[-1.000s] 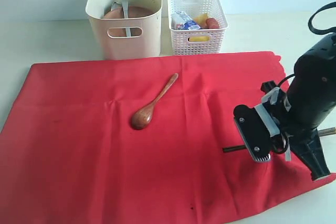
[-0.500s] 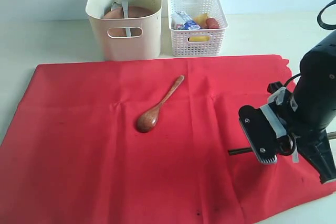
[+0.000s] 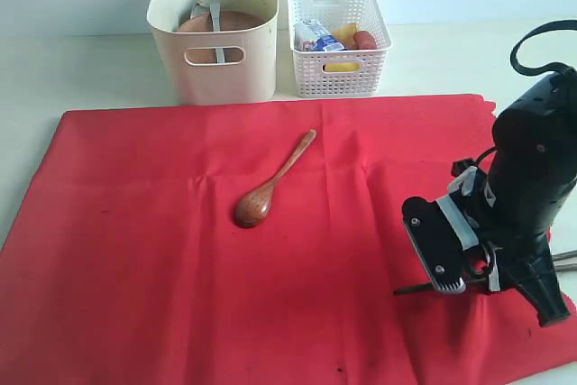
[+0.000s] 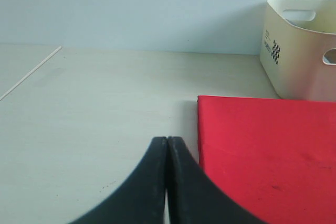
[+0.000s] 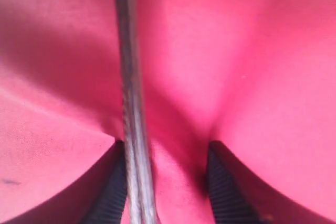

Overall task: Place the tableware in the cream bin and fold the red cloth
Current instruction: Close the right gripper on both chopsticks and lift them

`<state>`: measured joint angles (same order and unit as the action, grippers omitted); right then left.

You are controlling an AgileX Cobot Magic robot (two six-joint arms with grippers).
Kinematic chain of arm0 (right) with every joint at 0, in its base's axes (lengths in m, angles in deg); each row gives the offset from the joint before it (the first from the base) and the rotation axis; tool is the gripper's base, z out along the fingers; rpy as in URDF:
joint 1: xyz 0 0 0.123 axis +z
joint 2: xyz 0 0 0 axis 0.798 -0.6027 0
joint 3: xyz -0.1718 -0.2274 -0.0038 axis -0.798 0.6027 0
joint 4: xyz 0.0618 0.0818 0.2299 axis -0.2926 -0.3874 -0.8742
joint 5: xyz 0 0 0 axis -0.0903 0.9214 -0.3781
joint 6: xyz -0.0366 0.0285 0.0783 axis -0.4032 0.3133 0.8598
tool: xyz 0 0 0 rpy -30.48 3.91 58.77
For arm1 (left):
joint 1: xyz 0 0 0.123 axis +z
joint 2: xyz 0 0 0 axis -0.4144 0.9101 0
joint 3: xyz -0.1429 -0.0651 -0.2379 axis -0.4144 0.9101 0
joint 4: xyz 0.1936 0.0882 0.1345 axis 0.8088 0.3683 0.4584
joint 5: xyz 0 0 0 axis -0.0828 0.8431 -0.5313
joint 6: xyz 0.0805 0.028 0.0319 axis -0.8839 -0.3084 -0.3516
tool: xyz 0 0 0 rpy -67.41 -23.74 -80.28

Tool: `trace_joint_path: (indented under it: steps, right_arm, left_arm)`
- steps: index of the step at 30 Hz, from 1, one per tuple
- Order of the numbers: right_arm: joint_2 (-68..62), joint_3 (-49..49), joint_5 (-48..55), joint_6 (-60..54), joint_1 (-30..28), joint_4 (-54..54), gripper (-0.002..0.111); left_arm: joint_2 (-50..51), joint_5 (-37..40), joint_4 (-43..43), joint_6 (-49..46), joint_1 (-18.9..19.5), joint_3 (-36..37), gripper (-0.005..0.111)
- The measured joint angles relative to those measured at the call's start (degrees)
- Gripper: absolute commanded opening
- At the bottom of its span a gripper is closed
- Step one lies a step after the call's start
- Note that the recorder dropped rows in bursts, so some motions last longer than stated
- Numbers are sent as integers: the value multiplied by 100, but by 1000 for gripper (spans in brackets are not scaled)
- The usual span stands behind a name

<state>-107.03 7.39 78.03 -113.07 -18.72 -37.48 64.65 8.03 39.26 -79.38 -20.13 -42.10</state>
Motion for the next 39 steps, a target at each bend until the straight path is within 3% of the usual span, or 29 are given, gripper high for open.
trace_joint_path:
  steps: [9,16,26,39]
  right_arm:
    - [226,0,213,17,0,0,45]
    - [462,0,281,33,0,-47,30]
    - [462,0,361,225,0,-912,54]
    - [-57,4,347,299,0,-1196,51]
  left_arm:
    - [0,0,0,0,0,0,1]
    - [0,0,0,0,0,0,1]
    - [0,0,0,0,0,0,1]
    - [0,0,0,0,0,0,1]
